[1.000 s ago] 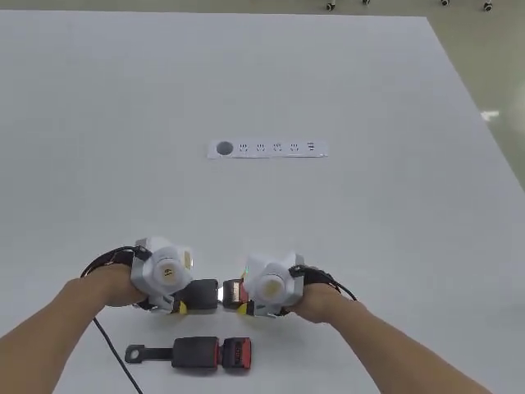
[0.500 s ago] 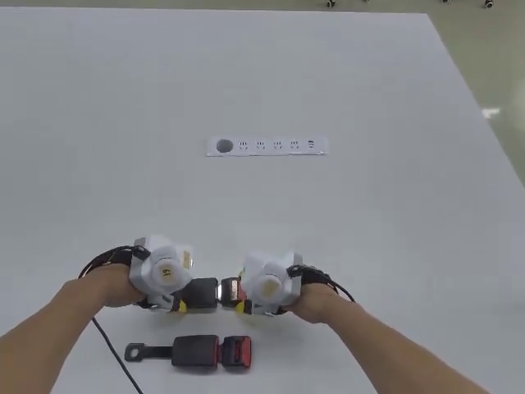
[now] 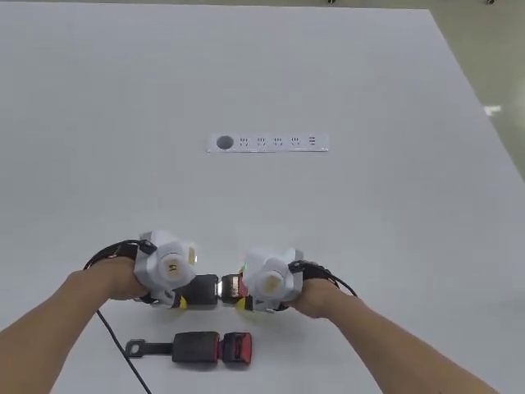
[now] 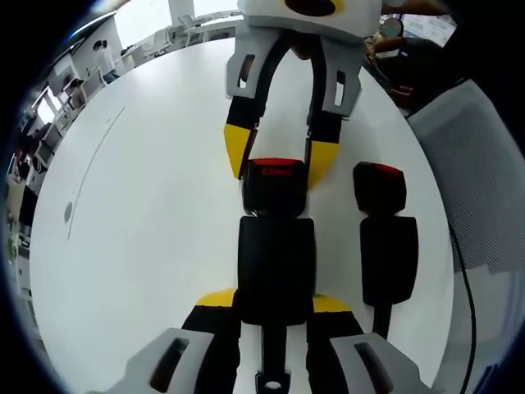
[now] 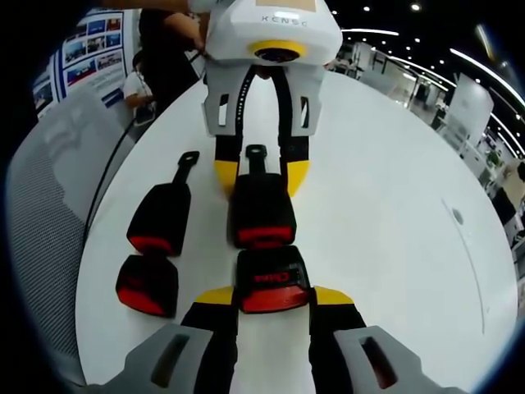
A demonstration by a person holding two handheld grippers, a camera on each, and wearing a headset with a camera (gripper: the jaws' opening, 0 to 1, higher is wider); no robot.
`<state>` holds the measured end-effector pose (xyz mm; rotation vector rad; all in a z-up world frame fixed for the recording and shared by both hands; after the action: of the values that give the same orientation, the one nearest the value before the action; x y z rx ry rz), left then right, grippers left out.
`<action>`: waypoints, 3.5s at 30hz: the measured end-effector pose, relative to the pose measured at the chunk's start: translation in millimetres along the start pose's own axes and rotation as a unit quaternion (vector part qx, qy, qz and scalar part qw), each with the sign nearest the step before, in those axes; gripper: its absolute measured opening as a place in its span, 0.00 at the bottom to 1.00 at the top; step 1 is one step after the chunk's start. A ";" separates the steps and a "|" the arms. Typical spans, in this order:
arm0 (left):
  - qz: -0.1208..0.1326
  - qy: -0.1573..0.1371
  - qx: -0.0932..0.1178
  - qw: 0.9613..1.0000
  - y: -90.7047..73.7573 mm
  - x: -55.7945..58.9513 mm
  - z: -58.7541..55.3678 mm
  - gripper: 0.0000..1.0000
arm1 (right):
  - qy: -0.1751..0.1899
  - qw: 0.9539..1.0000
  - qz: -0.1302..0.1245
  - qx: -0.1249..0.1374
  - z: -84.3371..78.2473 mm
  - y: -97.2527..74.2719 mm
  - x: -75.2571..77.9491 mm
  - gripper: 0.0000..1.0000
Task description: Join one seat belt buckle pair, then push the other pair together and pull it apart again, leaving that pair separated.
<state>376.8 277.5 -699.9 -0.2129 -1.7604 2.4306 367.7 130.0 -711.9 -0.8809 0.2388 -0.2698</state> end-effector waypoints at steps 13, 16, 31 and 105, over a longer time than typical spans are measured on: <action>-0.004 -0.005 -0.008 1.000 -2.3 -0.2 1.6 0.31 | -0.003 1.000 -0.001 -0.014 -8.0 -7.6 3.9 0.29; -0.005 -0.007 -0.013 1.000 -0.5 -0.4 1.9 0.31 | -0.004 1.000 -0.002 -0.018 -13.6 -10.8 4.3 0.29; -0.003 -0.011 -0.015 1.000 -4.3 2.5 5.5 0.31 | -0.004 1.000 -0.001 -0.024 -19.6 -13.1 6.7 0.30; 0.003 0.002 -0.010 1.000 0.4 2.6 0.9 0.33 | -0.007 0.997 -0.017 -0.072 -81.0 -70.8 36.0 0.32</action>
<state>374.1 277.0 -700.1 -0.2243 -1.7846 2.4169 366.7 16.6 -709.6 -1.0295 0.2335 -0.2807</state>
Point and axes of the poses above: the centre of the closed fingertips' face, and the gripper's own axes: y roughly forward along the fingers, x roughly to its right, z roughly out of its top, the point moved 8 cm from there along -y, roughly backward along the fingers, and after that the axes turned 14 degrees about y, right-handed, at the moved point
